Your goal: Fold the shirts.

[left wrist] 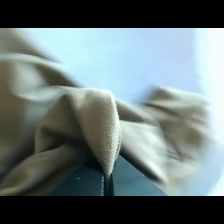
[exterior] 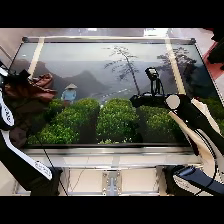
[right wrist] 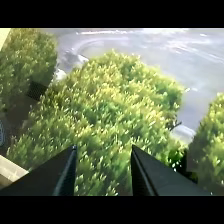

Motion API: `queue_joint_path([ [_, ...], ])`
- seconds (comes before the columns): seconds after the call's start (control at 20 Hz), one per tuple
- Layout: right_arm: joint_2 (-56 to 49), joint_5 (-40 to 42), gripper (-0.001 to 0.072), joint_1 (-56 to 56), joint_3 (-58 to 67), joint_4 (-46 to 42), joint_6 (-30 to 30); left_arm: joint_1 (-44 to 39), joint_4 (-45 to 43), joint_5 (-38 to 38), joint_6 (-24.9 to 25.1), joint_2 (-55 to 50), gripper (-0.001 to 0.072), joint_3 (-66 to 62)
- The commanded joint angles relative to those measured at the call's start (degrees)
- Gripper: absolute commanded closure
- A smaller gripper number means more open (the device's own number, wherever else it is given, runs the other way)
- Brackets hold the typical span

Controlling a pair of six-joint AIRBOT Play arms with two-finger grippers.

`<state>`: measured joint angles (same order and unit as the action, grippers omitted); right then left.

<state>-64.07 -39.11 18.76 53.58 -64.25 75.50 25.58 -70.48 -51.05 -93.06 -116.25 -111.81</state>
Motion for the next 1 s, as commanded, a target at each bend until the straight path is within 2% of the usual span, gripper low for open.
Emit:
queue_joint_path([
  [0.0,0.00,4.02,0.0333,-0.09,0.00,-1.75,0.13,-3.54,28.26,-7.54,15.19,-0.11,0.0695,-4.48],
  [0.05,0.02,6.01,0.0333,-0.09,0.02,-3.21,0.13,-6.45,31.65,-10.67,17.38,0.04,0.0695,-5.81],
  [0.15,0.04,8.94,0.0333,-0.09,0.90,-7.54,0.15,-13.79,31.50,-15.87,18.45,1.18,0.0695,-6.21],
  [0.3,0.04,11.39,0.0334,-0.83,4.59,-14.91,0.17,-28.35,26.21,-26.18,18.53,1.79,0.0695,-6.21],
  [0.4,0.11,11.47,0.0333,-3.58,8.07,-15.74,0.20,-39.28,19.30,-28.44,18.51,1.79,0.0695,-5.88],
  [0.5,0.70,11.34,0.0333,-7.76,11.10,-15.74,0.20,-50.25,11.08,-27.04,18.51,1.77,0.0695,-5.60],
  [0.65,2.91,11.37,0.0333,-15.34,14.01,-15.52,0.20,-64.17,2.95,-20.13,18.51,1.49,0.0696,-4.96],
  [0.8,5.46,10.45,0.0333,-21.81,14.21,-14.60,0.20,-72.57,2.71,-14.40,18.40,0.17,0.0696,-4.96],
  [0.95,5.73,7.23,0.0332,-25.51,14.14,-14.27,0.17,-76.91,5.03,-13.35,17.59,-1.07,0.0696,-4.96],
])
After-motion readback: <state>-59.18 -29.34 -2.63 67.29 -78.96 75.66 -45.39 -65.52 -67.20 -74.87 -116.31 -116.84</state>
